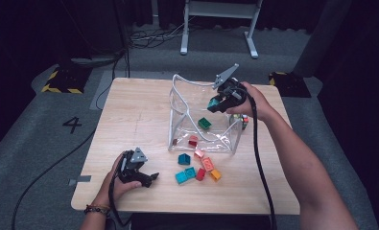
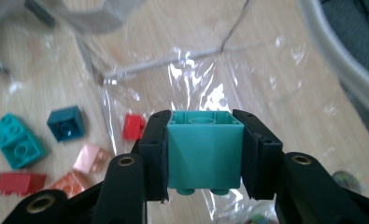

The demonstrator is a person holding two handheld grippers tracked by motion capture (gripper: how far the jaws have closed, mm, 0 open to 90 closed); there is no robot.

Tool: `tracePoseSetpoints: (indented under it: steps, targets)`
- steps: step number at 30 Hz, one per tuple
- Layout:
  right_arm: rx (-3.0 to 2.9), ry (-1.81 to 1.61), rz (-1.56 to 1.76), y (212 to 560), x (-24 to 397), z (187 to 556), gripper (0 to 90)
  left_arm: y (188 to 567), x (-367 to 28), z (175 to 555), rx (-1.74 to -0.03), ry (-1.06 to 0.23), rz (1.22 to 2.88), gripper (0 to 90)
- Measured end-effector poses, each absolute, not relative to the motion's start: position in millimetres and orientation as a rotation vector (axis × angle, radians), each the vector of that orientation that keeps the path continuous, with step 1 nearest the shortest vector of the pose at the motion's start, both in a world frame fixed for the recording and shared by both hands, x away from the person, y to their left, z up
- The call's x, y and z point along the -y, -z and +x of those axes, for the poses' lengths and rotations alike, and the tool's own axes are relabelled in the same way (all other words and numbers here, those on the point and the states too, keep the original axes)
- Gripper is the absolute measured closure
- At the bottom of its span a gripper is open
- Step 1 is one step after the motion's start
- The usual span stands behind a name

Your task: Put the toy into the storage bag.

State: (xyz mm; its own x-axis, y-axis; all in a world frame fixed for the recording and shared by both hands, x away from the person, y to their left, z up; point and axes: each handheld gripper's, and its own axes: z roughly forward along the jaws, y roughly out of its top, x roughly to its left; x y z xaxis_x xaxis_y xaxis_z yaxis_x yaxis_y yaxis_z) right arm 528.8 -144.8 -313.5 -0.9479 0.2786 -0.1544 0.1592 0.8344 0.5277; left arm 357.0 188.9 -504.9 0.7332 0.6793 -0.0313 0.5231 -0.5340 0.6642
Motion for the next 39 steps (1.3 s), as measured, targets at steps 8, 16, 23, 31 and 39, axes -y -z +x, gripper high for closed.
tracePoseSetpoints:
  steps: [8, 16, 23, 31, 39]
  targets:
    - [-2.837, -0.667, 0.37, 318, 161, 528, 59.0, 505, -189, 357, -0.903, -0.302, 2.264, 5.1]
    - [-2.837, -0.597, 0.383, 314, 170, 528, 59.0, 505, -189, 357, -0.904, -0.301, 2.263, 5.0]
    - [-2.843, -0.557, 0.449, 313, 170, 528, 59.0, 505, -189, 357, -0.903, -0.301, 2.263, 5.1]
    - [-2.816, -0.52, 0.479, 311, 178, 532, 58.7, 505, -189, 357, -0.903, -0.3, 2.264, 5.0]
    - [-2.813, -0.503, 0.509, 311, 186, 532, 58.0, 505, -189, 357, -0.906, -0.294, 2.265, 5.0]
